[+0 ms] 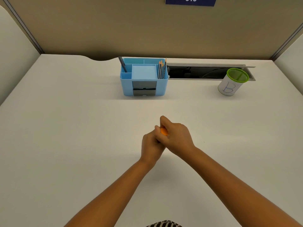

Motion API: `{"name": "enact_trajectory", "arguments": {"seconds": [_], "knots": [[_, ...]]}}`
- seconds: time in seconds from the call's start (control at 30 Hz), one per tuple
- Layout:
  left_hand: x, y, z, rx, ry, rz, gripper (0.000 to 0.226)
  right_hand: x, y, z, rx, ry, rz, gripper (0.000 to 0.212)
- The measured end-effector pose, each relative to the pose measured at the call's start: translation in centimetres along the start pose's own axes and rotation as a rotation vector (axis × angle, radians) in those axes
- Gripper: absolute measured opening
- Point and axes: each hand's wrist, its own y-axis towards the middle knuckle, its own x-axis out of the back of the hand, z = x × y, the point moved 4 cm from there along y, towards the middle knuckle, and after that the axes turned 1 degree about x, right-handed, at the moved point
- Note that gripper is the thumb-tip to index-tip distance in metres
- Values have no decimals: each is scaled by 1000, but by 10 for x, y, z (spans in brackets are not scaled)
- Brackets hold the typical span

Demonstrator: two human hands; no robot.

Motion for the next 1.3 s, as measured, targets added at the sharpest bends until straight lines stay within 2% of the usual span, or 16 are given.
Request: {"name": "enact_trajectory", "arguments": {"seconds": [0.2,0.4,0.47,0.57,0.7,0.8,0.93,1.07,1.13,1.23,1.3], "knots": [[-1,0,-2,-138,245,49,39,4,-6,-1,51,71,43,20],[3,-3,4,-56,134,-37,45,-7,-8,-2,-142,160,-12,26],[3,-5,3,-48,108,-48,41,-8,-9,0,-152,145,-28,26],[1,-3,0,-78,108,-21,25,-1,-7,2,-88,78,11,26],[5,3,7,-42,162,138,40,13,-3,0,77,-135,141,35],[7,7,7,-52,174,149,46,12,-3,1,116,-167,149,32],[8,7,-2,-92,155,101,44,11,-2,0,47,-17,72,27],[14,7,-10,-155,115,36,31,16,1,-6,-73,368,-11,19],[18,6,-10,-177,118,-27,39,16,4,-12,-111,527,-53,19],[24,4,-6,-168,115,-73,40,6,4,-28,-196,648,-74,12],[25,3,-1,-144,114,-45,33,-6,-3,-42,-261,645,-71,15]]}}
